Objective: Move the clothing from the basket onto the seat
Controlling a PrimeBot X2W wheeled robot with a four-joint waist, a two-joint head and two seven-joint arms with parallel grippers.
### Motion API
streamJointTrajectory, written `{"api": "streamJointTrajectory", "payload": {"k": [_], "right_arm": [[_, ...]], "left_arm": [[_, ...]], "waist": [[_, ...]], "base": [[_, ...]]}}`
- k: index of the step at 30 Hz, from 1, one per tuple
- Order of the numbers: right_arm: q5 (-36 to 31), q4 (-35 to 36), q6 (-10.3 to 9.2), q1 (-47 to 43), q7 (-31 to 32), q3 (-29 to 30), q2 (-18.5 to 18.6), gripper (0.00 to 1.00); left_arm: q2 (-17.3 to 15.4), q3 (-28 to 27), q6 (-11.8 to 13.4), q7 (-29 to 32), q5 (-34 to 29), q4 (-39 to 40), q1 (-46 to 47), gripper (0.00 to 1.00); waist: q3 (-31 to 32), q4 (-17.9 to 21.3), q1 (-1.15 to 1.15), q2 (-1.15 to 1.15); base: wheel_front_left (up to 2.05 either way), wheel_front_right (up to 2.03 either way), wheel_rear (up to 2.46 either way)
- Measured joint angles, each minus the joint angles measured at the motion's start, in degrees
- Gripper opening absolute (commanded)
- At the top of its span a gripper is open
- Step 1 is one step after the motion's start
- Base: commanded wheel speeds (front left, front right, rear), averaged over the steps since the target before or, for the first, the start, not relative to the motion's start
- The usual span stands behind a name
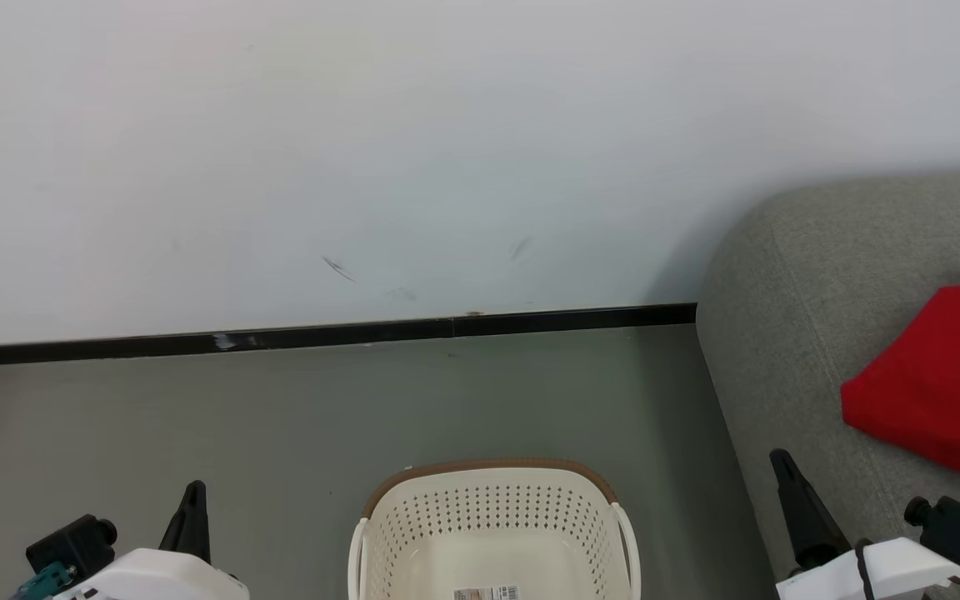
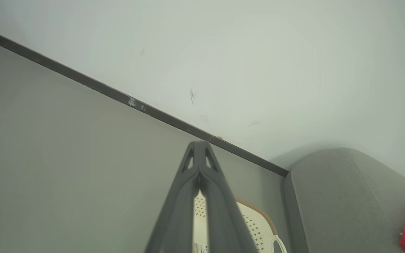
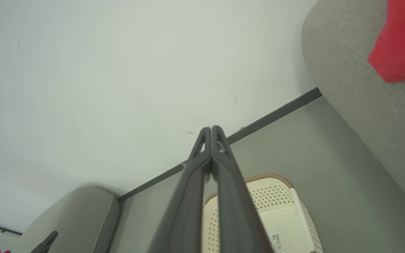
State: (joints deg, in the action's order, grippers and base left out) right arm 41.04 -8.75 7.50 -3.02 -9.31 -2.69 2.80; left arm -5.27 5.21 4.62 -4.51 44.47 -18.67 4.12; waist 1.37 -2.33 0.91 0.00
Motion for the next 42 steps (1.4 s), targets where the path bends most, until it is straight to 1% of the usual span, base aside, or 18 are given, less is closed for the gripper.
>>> {"api": "streamJointTrajectory", "payload": {"k": [5,11,15,24,28,33,42], "right_arm": [[4.5,-0.6,0.0,0.0,0.9,0.3,0.5,0.0],[9.0,-1.0,0.0,0.1,1.8,0.6,0.8,0.0],[12.7,-1.4,-0.01,1.0,2.4,0.8,1.0,0.0],[20.8,-2.6,-0.01,1.8,4.0,1.5,1.5,0.0],[24.2,-2.8,-0.01,2.5,4.6,1.7,1.6,0.0],[28.8,-3.3,-0.01,2.9,5.3,2.0,1.9,0.0],[36.7,-4.1,-0.01,3.6,6.9,2.5,2.5,0.0]], "left_arm": [[0.2,-0.9,-0.9,0.8,3.7,0.2,0.0,0.0],[0.5,-1.6,-1.8,1.8,7.4,0.4,0.0,0.0],[0.8,-2.3,-2.5,2.5,10.5,0.5,0.0,0.0],[1.3,-3.7,-4.2,4.0,17.3,0.7,0.0,0.0],[1.5,-4.4,-4.9,4.7,20.3,0.9,0.0,0.0],[1.7,-5.2,-5.9,5.7,24.0,1.0,0.0,0.0],[2.1,-6.7,-7.4,7.3,30.8,1.4,0.0,0.0]], "waist": [[0.1,0.2,0.08,0.0],[0.2,0.4,0.06,0.0],[0.1,0.5,-0.09,0.0],[-0.4,0.8,-0.55,0.0],[-0.6,1.0,-0.71,0.0],[-0.9,1.2,-0.81,0.0],[-1.2,1.5,-0.85,0.0]], "base": [[0.0,0.0,0.0],[0.0,0.0,0.0],[0.0,0.0,0.0],[0.0,0.0,0.0],[0.0,0.0,0.0],[0.0,0.0,0.0],[0.0,0.0,0.0]]}}
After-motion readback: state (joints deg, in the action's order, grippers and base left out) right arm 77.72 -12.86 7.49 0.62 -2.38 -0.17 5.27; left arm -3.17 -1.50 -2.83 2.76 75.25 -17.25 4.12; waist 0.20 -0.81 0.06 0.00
